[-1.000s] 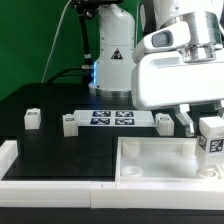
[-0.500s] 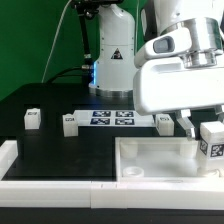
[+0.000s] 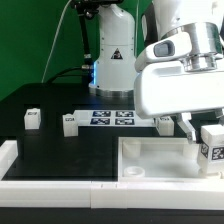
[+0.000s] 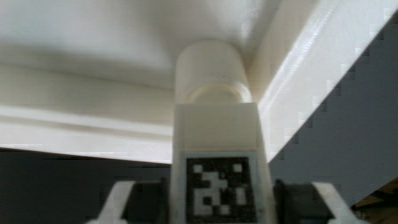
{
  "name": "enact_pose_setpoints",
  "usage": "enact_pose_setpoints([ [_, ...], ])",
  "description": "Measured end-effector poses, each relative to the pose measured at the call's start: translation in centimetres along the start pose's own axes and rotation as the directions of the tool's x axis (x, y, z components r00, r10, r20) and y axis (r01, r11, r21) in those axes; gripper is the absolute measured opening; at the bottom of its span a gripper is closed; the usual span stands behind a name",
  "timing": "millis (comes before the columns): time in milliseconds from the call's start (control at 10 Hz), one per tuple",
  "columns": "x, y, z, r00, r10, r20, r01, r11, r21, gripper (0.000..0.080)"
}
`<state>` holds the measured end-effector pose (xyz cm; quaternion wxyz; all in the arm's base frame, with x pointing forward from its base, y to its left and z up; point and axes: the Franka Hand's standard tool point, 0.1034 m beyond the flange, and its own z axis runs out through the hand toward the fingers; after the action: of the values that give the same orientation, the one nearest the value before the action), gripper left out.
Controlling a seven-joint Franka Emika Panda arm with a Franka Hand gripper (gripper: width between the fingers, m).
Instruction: Assemble one leg
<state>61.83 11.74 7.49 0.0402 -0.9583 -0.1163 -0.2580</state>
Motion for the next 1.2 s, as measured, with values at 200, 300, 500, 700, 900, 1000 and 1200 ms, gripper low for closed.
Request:
enact_pose_setpoints([
  [200,0.0,0.0,0.0,1.0,0.0,-0.002,0.0,1.0,-0.001,0.0288],
  [300,0.0,0.0,0.0,1.0,0.0,-0.002,0.0,1.0,-0.001,0.0379],
  [500,0.0,0.0,0.0,1.0,0.0,-0.002,0.0,1.0,-0.001,0.0609],
  [700,0.0,0.0,0.0,1.0,0.0,-0.002,0.0,1.0,-0.001,0.0642],
  [900,0.0,0.0,0.0,1.0,0.0,-0.002,0.0,1.0,-0.001,0.0648],
  [1000,0.0,0.0,0.0,1.0,0.0,-0.002,0.0,1.0,-0.001,0.0649],
  [1200,0.9,-0.1,-1.2,1.0,-0.005,0.019,0.005,1.0,0.006,0.0649],
])
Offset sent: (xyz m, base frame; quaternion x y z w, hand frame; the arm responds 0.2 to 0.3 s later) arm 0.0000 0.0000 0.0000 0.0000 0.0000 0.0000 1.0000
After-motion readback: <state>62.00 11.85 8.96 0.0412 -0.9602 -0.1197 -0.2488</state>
